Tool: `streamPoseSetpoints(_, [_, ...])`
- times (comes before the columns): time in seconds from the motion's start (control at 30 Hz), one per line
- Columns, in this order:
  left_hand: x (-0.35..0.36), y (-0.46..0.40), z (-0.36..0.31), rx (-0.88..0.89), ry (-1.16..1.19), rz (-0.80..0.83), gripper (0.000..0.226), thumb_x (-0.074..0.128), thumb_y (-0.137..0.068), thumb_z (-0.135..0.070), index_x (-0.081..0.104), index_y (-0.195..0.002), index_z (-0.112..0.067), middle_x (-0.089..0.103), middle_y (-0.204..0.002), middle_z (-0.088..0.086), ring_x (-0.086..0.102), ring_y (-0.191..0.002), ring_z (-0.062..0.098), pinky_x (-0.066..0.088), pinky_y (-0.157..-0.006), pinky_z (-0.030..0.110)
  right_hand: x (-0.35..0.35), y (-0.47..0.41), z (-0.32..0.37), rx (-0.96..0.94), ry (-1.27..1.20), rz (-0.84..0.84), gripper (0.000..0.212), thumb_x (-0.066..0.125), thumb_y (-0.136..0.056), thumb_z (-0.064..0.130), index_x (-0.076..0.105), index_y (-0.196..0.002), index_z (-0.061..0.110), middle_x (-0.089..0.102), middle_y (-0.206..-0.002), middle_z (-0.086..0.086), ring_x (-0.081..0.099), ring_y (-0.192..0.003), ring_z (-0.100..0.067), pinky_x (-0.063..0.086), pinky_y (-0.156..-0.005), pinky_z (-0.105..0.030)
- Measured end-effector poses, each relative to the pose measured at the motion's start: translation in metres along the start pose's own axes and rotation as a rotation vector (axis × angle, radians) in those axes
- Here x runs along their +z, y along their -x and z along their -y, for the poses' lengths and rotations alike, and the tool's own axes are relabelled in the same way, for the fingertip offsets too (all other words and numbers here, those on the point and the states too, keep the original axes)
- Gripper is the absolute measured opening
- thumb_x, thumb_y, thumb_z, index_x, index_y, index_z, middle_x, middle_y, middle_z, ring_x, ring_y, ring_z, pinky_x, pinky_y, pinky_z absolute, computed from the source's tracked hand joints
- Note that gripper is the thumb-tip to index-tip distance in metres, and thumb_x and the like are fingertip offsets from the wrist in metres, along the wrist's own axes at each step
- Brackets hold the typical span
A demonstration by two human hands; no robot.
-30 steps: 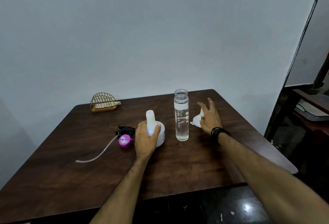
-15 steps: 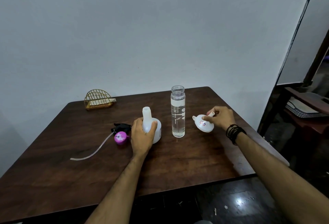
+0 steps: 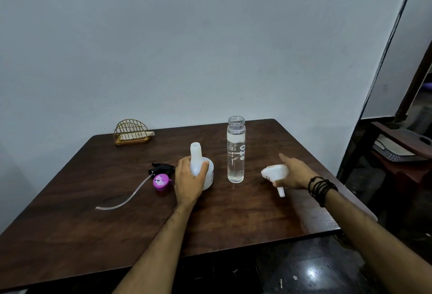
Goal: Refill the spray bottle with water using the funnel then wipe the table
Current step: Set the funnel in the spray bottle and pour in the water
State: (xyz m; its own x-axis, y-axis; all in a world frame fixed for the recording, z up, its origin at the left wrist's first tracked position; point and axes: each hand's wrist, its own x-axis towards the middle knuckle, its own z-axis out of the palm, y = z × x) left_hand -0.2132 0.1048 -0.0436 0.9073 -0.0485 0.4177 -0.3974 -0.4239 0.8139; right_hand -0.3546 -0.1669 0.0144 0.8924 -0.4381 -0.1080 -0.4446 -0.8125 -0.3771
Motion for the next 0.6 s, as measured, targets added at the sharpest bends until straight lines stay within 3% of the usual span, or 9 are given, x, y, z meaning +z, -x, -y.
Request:
streamPoseSetpoints(0.03, [0.000,0.000,0.000,0.000,0.002,0.000,0.038,0.069,-0.085,-0.049,0.059,-0.108,-0.020,0.056,-0.106,-0.006,0.057,-0.097,0.016,0.049,-0.078,0.035,0.001,0.004,0.002,-0.015,-0.026,0.003,0.105,0.084,-0.073,0.033,0.021,-0.156,0.018,0.046,-0.146,-0.012,0.046,-0.132,-0.028,0.039,-0.107,-0.036])
streamPoseSetpoints(0.1, [0.000,0.000,0.000,-0.009,0.003,0.006,0.038,0.068,-0.085,-0.049,0.059,-0.108,-0.020,0.056,-0.106,-0.006,0.057,-0.098,0.016,0.049,-0.078,0.035,0.003,0.013,0.008,-0.114,-0.167,-0.064,0.079,0.082,-0.074,0.031,0.044,-0.143,0.024,0.058,-0.134,-0.009,0.058,-0.114,-0.022,0.049,-0.098,-0.035])
streamPoseSetpoints(0.2, [-0.001,0.000,0.000,-0.012,0.004,0.007,0.039,0.068,-0.085,-0.050,0.059,-0.109,-0.020,0.055,-0.107,-0.007,0.055,-0.099,0.014,0.046,-0.077,0.032,0.008,0.034,0.032,-0.386,-0.491,-0.084,0.037,0.084,-0.071,0.032,0.064,-0.101,0.025,0.071,-0.090,-0.002,0.063,-0.073,-0.010,0.054,-0.069,-0.031])
streamPoseSetpoints(0.27, [-0.001,0.000,-0.001,-0.016,0.002,0.004,0.038,0.068,-0.085,-0.050,0.059,-0.108,-0.021,0.054,-0.107,-0.008,0.054,-0.099,0.014,0.044,-0.078,0.032,0.011,0.042,0.060,-0.525,-0.653,-0.127,0.031,0.086,-0.071,0.030,0.064,-0.088,0.017,0.068,-0.082,-0.007,0.063,-0.070,-0.015,0.051,-0.065,-0.033])
streamPoseSetpoints(0.33, [-0.001,0.000,0.000,-0.001,-0.001,0.011,0.036,0.068,-0.086,-0.050,0.059,-0.106,-0.021,0.054,-0.105,-0.007,0.054,-0.098,0.014,0.044,-0.078,0.032,0.010,0.046,0.093,-0.600,-0.709,-0.287,0.031,0.085,-0.072,0.029,0.063,-0.084,0.011,0.066,-0.083,-0.008,0.063,-0.069,-0.018,0.053,-0.065,-0.034])
streamPoseSetpoints(0.47, [-0.004,0.003,0.000,0.006,0.024,0.014,0.033,0.068,-0.085,-0.052,0.058,-0.101,-0.024,0.056,-0.103,-0.006,0.055,-0.097,0.016,0.046,-0.078,0.034,0.000,0.039,0.156,-0.676,-0.572,-0.627,0.026,0.078,-0.081,0.020,0.057,-0.078,0.006,0.059,-0.076,-0.003,0.054,-0.068,-0.013,0.042,-0.061,-0.018])
streamPoseSetpoints(0.6, [-0.006,0.008,-0.002,-0.035,0.036,0.033,0.038,0.070,-0.083,-0.051,0.057,-0.108,-0.026,0.057,-0.109,-0.007,0.056,-0.101,0.015,0.050,-0.082,0.037,0.002,0.016,0.189,-0.774,-0.444,-0.601,0.010,0.069,-0.088,0.016,0.060,-0.087,0.012,0.058,-0.084,-0.002,0.055,-0.074,-0.012,0.043,-0.066,-0.018])
